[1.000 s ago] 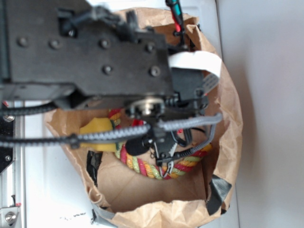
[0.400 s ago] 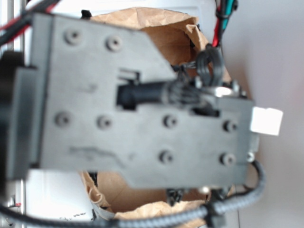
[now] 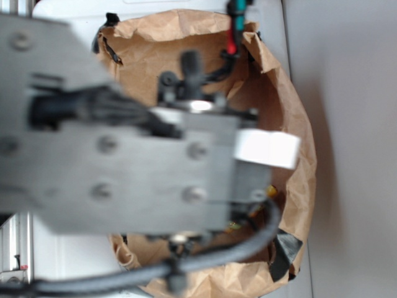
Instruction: Grab the red paper.
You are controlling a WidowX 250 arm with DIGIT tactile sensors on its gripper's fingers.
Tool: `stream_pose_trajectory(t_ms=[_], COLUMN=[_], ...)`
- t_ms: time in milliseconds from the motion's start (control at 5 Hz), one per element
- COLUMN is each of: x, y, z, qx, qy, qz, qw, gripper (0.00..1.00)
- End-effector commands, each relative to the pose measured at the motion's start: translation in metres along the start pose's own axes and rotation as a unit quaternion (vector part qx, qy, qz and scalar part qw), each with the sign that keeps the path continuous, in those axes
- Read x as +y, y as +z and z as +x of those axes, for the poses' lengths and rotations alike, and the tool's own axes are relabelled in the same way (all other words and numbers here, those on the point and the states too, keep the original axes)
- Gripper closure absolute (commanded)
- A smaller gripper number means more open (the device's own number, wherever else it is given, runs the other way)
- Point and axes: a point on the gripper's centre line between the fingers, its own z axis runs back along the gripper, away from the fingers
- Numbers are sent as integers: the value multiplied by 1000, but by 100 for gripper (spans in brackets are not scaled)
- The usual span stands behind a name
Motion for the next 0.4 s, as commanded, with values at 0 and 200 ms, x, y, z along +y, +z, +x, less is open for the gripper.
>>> stream_pose_trajectory(t_ms=[0, 200], x=[21, 19], y=[10, 7], z=[6, 9], qx=[-40, -45], qy=[31, 41], qz=[-12, 6], qw=[999, 998], gripper=[100, 100])
